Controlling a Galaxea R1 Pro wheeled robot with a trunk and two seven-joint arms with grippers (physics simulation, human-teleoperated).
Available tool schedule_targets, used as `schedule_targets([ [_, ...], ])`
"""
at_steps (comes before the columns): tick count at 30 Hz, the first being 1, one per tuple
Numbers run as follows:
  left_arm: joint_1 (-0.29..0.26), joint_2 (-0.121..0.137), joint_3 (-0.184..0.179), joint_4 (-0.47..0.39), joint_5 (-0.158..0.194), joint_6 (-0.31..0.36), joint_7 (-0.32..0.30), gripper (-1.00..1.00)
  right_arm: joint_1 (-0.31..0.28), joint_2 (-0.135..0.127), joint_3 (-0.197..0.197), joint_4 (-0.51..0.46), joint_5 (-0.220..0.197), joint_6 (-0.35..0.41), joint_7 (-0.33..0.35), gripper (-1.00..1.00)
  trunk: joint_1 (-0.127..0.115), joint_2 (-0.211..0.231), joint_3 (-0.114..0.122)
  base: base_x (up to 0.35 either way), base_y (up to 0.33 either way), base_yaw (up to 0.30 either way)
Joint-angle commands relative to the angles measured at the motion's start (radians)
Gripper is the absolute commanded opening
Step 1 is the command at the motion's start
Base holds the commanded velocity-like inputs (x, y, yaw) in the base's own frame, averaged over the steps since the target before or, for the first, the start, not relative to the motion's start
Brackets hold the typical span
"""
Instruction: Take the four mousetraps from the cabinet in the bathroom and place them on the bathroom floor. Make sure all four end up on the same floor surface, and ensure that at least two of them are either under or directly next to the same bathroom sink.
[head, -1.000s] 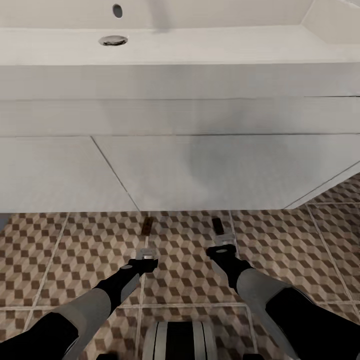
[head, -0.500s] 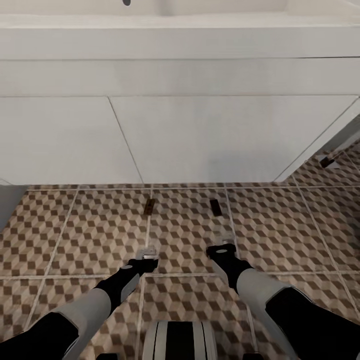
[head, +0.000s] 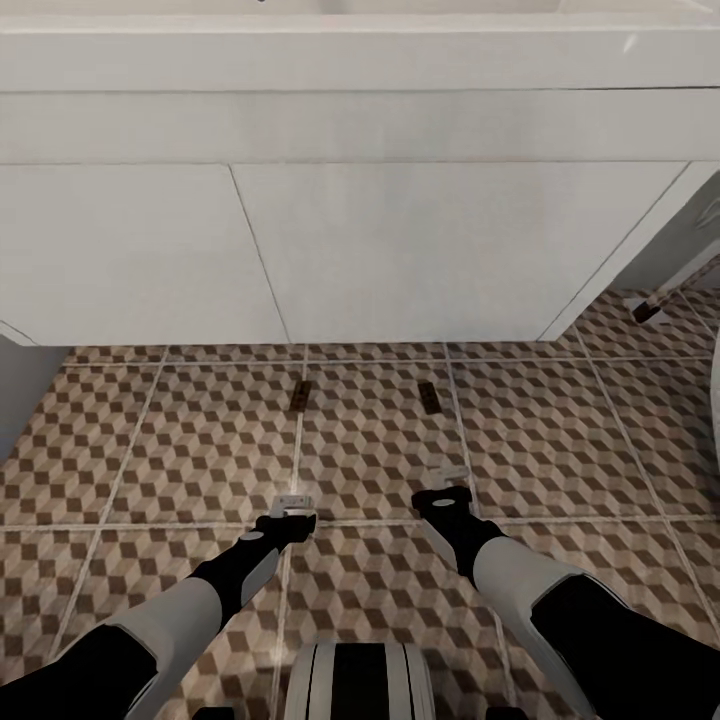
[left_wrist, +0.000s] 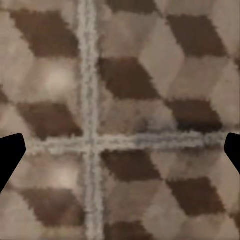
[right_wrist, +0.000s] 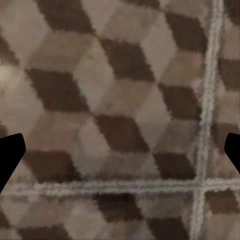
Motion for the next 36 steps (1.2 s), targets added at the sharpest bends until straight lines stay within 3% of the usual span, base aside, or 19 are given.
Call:
schedule_targets([
  [1, 0.0, 0.0, -0.009, 0.001, 0.007, -0.007, 0.006, 1.0, 0.0, 0.0, 0.009, -0.002, -0.006, 0.001, -0.005, 1.0, 0.0, 0.0, -0.001, -0.024, 0.0, 0.0],
  [19, 0.009, 0.0, -0.009, 0.01, 0.006, -0.042, 0.007, 1.0, 0.012, -0.002, 0.01, 0.003, -0.004, -0.155, -0.003, 1.0, 0.0, 0.0, -0.001, -0.005, 0.0, 0.0],
  [36, 0.017, 0.001, -0.009, 0.011, 0.008, -0.042, 0.007, 1.0, 0.015, -0.002, 0.011, 0.004, -0.004, -0.178, 0.001, 1.0, 0.0, 0.0, -0.001, 0.0, 0.0, 0.0],
])
